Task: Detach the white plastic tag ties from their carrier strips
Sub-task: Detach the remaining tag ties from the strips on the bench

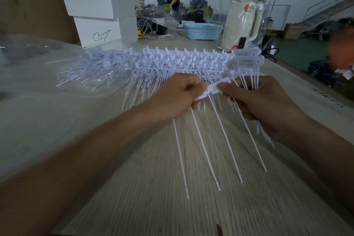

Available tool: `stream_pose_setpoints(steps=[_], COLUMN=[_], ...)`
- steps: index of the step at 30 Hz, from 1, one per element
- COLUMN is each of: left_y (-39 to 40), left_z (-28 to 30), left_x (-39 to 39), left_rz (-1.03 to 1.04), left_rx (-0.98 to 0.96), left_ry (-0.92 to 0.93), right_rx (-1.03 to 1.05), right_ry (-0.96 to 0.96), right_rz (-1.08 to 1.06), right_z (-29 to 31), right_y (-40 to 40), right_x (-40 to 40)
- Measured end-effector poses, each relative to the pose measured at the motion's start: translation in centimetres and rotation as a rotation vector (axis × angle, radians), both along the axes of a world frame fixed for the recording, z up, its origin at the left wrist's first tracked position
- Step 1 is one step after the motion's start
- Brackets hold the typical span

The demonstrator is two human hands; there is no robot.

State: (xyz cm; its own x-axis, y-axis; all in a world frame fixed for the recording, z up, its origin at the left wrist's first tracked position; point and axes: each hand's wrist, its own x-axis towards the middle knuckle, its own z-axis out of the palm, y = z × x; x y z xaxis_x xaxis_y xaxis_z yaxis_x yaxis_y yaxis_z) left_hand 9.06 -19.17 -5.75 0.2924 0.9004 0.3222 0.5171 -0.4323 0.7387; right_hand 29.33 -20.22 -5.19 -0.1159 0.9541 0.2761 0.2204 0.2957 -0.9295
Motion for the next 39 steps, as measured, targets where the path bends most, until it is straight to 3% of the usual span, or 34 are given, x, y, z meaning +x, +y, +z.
stream_pose_setpoints(steps=[7,14,18,23,27,31,39], left_y=[-0.3,0.2,0.2,0.5,0.6,0.6,0.5], left_z=[0.6,0.7,0.5,0.4,0.8,0.7,0.5], left_x=[-0.1,-1.0,-1.4,-1.4,-1.9,-2.1,-2.3], left_rz=[-0.033,-0.133,-0.196,-0.143,-0.098,-0.065,0.046], left_rx=[-0.139,-0.225,-0.235,-0.062,0.082,0.099,0.269], left_ry=[-0.197,-0.206,-0.046,0.264,0.395,0.531,0.716], right_rx=[0.293,0.487,0.680,0.789,0.699,0.543,0.490], right_ry=[-0.135,-0.310,-0.456,-0.688,-0.765,-0.880,-0.801], right_rz=[0.028,0.070,0.180,0.261,0.156,0.157,0.096], right_z=[-0.3,-0.6,-0.3,-1.1,-1.8,-2.4,-2.1], right_y=[-0.6,-0.5,-0.1,0.9,1.0,0.8,0.9], right_x=[-0.2,-0.2,0.3,0.7,0.4,0.0,0.3])
